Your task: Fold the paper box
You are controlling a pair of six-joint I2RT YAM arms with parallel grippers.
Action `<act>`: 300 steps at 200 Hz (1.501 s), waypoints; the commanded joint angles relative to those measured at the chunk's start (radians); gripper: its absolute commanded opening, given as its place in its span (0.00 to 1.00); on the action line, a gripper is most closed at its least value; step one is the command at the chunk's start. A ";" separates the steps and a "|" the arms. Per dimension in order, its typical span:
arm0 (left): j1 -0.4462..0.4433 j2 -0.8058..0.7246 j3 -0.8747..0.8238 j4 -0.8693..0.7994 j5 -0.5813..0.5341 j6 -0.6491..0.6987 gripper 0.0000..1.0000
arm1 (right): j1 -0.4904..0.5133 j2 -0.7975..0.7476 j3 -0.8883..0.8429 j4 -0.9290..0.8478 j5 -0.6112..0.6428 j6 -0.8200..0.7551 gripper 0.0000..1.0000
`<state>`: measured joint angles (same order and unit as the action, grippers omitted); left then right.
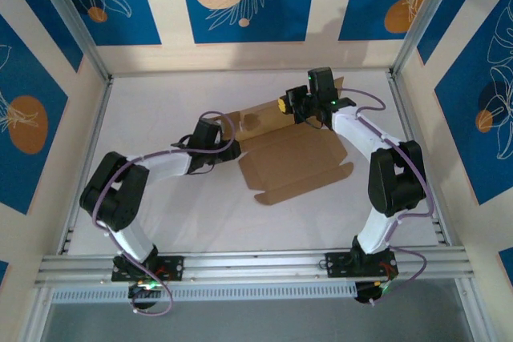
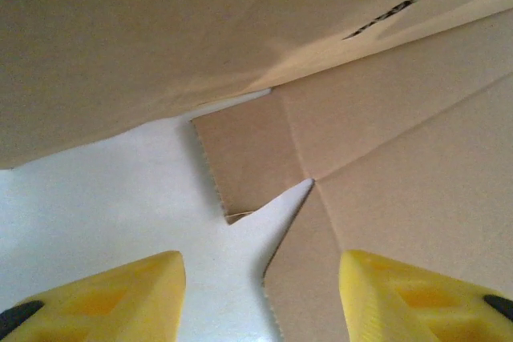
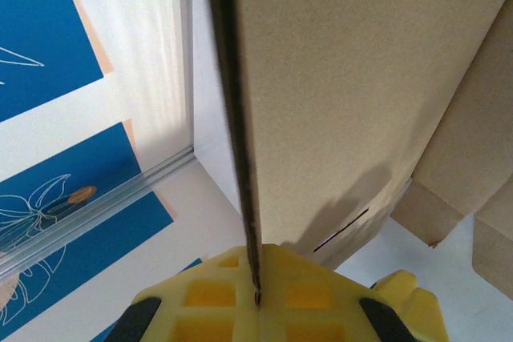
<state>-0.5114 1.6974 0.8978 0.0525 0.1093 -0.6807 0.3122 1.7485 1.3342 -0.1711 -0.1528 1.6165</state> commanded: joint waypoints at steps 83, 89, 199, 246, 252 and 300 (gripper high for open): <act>-0.002 0.150 0.094 0.089 -0.056 -0.020 0.57 | 0.071 -0.031 -0.055 -0.035 -0.038 0.093 0.00; -0.002 0.148 0.095 0.088 -0.071 -0.013 0.57 | 0.072 -0.031 -0.058 -0.030 -0.039 0.095 0.00; 0.013 0.135 0.035 0.267 -0.155 0.065 0.57 | 0.103 -0.044 -0.070 -0.013 -0.035 0.103 0.00; 0.015 0.091 -0.028 0.396 -0.128 0.079 0.52 | 0.074 0.030 0.040 -0.160 -0.071 0.088 0.00; 0.014 0.081 -0.037 0.400 -0.128 0.078 0.51 | 0.069 0.043 0.073 -0.204 -0.073 0.083 0.00; 0.022 -0.032 -0.107 0.358 -0.044 0.093 0.46 | 0.057 0.054 0.220 -0.421 0.006 0.148 0.00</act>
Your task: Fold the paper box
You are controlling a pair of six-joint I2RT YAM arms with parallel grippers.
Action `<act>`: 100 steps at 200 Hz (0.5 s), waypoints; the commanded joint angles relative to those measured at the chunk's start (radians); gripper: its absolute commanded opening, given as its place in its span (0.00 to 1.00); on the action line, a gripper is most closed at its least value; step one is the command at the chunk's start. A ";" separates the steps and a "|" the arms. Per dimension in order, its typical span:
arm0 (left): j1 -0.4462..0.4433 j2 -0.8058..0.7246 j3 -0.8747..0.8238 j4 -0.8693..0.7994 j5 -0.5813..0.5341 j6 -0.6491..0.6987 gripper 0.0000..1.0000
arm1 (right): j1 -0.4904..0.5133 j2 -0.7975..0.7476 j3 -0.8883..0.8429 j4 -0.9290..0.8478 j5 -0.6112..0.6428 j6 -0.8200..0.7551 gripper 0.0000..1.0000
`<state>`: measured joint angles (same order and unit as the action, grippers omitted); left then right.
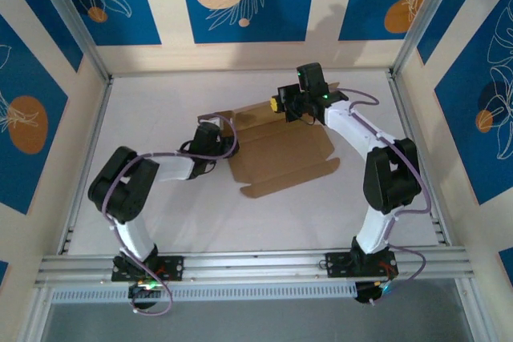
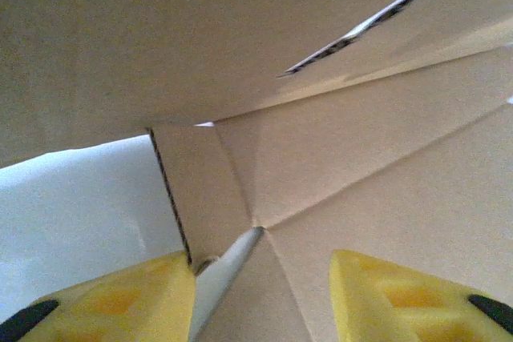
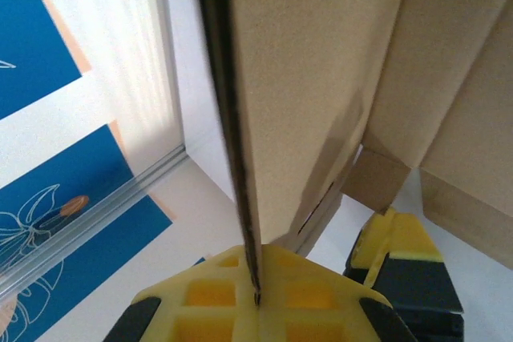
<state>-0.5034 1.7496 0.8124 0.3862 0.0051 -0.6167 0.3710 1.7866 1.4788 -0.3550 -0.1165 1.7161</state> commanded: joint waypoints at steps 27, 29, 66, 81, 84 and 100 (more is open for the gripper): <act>0.016 -0.185 -0.037 -0.078 0.032 0.026 0.46 | -0.001 0.000 0.141 -0.366 0.029 0.099 0.00; 0.016 -0.191 -0.038 -0.085 0.031 0.023 0.46 | 0.000 -0.004 0.140 -0.369 0.035 0.106 0.00; 0.024 -0.259 -0.059 -0.157 0.024 -0.028 0.54 | 0.014 -0.050 0.092 -0.330 0.078 0.172 0.00; 0.035 -0.239 -0.046 -0.177 0.083 -0.002 0.53 | 0.014 -0.056 0.086 -0.337 0.082 0.169 0.00; 0.037 -0.233 -0.043 -0.187 0.089 -0.001 0.53 | 0.015 -0.057 0.083 -0.335 0.083 0.170 0.00; 0.039 -0.201 -0.032 -0.216 0.130 -0.028 0.47 | 0.015 -0.068 0.057 -0.322 0.095 0.173 0.00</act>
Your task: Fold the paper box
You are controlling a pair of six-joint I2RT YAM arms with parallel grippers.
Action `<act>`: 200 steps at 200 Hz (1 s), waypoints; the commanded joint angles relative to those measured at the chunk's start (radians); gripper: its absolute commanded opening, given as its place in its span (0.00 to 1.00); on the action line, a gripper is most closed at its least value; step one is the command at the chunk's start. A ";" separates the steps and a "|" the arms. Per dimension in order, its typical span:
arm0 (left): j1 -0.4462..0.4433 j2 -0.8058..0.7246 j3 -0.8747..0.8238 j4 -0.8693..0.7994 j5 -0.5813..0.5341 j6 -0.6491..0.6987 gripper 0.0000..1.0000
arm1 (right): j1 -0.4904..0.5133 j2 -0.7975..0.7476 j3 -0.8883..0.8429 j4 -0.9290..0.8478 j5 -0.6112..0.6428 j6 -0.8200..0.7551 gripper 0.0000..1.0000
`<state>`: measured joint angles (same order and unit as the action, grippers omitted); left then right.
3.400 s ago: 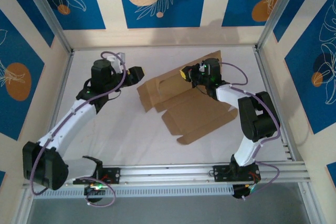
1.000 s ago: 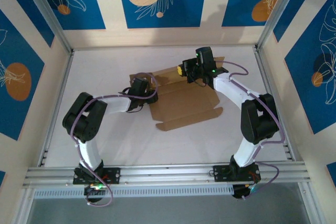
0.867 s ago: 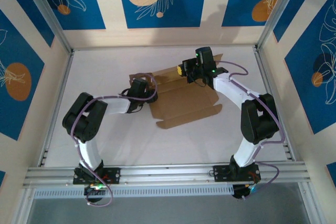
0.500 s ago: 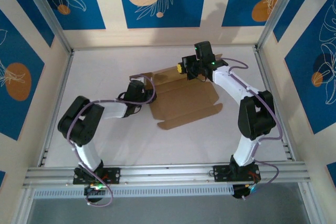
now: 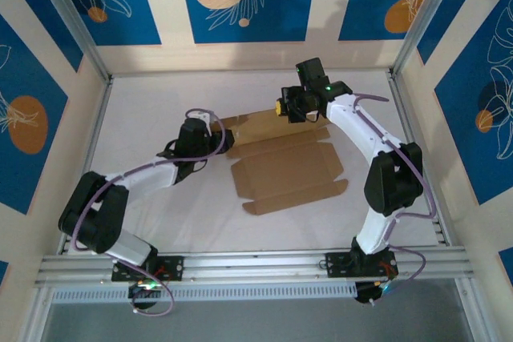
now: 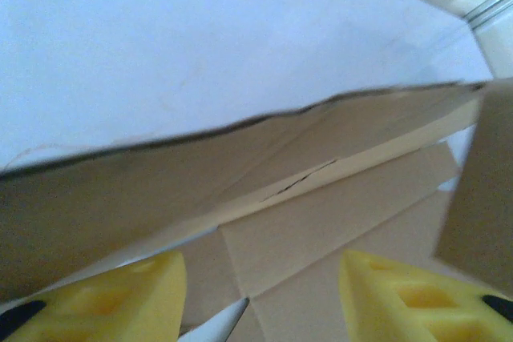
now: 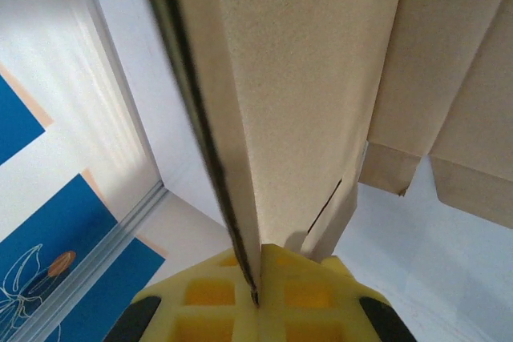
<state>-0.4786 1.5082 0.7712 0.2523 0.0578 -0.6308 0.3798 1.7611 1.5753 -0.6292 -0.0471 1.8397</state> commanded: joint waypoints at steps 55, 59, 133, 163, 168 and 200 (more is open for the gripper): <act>0.008 0.121 -0.050 -0.007 0.032 -0.080 0.48 | -0.009 -0.029 -0.105 0.039 0.001 0.040 0.00; 0.008 0.135 -0.042 -0.005 0.035 -0.079 0.48 | -0.008 -0.026 -0.107 0.042 0.000 0.039 0.00; -0.030 0.268 -0.032 0.114 0.091 -0.181 0.46 | -0.005 -0.008 -0.114 0.054 0.002 0.032 0.00; -0.045 0.292 -0.050 0.175 0.113 -0.218 0.42 | 0.000 -0.001 -0.125 0.070 0.000 0.034 0.00; -0.048 0.296 -0.049 0.180 0.120 -0.222 0.41 | 0.001 -0.001 -0.126 0.071 0.001 0.033 0.00; -0.064 0.292 -0.044 0.198 0.151 -0.262 0.39 | 0.002 -0.002 -0.142 0.074 0.012 0.036 0.00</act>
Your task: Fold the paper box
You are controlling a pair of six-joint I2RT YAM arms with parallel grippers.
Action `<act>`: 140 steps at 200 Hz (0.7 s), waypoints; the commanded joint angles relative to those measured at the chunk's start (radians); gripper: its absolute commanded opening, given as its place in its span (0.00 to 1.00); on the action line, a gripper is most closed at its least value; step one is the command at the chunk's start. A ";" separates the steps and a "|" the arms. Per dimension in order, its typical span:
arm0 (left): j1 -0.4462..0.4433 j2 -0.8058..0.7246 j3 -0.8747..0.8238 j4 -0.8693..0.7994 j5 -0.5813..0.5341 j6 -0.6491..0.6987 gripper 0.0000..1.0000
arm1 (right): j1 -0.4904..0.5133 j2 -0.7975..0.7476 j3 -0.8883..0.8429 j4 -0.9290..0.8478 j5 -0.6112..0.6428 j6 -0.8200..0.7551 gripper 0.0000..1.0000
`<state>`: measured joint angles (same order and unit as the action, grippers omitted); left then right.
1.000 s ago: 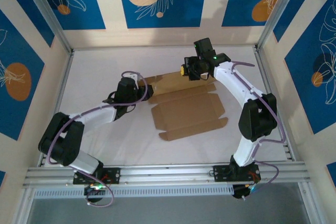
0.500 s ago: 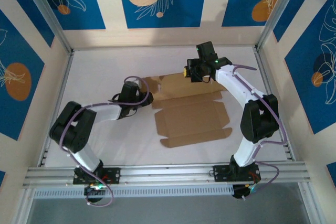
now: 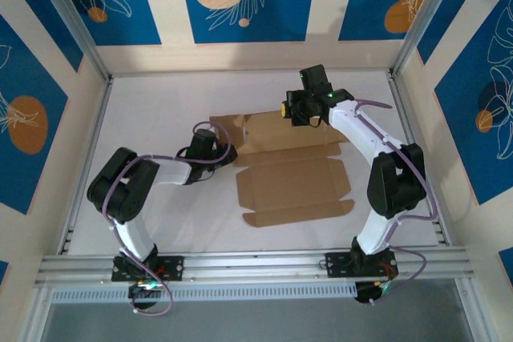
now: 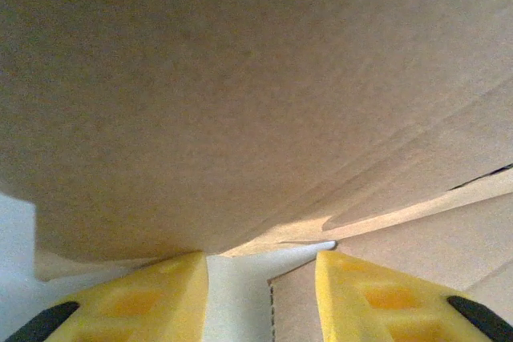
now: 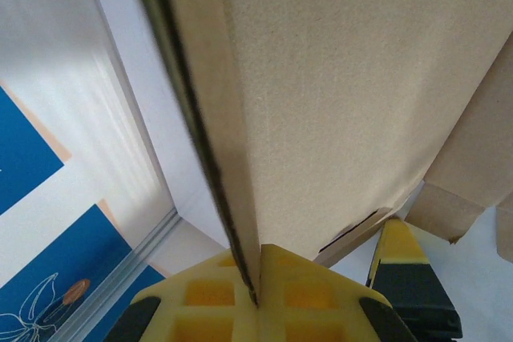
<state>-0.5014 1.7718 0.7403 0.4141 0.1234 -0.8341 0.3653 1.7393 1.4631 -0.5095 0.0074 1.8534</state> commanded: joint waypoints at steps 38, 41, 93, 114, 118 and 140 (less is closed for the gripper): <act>-0.066 -0.011 -0.004 -0.006 0.106 -0.076 0.41 | 0.016 0.008 -0.056 -0.019 -0.029 0.033 0.00; -0.067 -0.012 -0.004 -0.007 0.108 -0.078 0.41 | 0.017 0.008 -0.059 -0.016 -0.029 0.035 0.00; -0.083 -0.028 0.000 0.014 0.114 -0.113 0.42 | 0.029 -0.004 -0.097 0.034 -0.018 0.038 0.00; -0.099 -0.054 0.027 -0.034 0.100 -0.097 0.42 | 0.029 -0.016 -0.125 0.060 -0.008 0.035 0.00; -0.101 -0.059 0.030 -0.042 0.097 -0.095 0.42 | 0.029 -0.017 -0.133 0.069 -0.006 0.035 0.00; -0.109 -0.077 0.045 -0.065 0.085 -0.088 0.42 | 0.029 -0.022 -0.165 0.152 -0.010 0.037 0.00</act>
<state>-0.5938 1.7374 0.7452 0.3756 0.2031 -0.9264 0.3771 1.7378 1.3453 -0.3767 0.0235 1.8690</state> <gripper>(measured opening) 0.420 0.065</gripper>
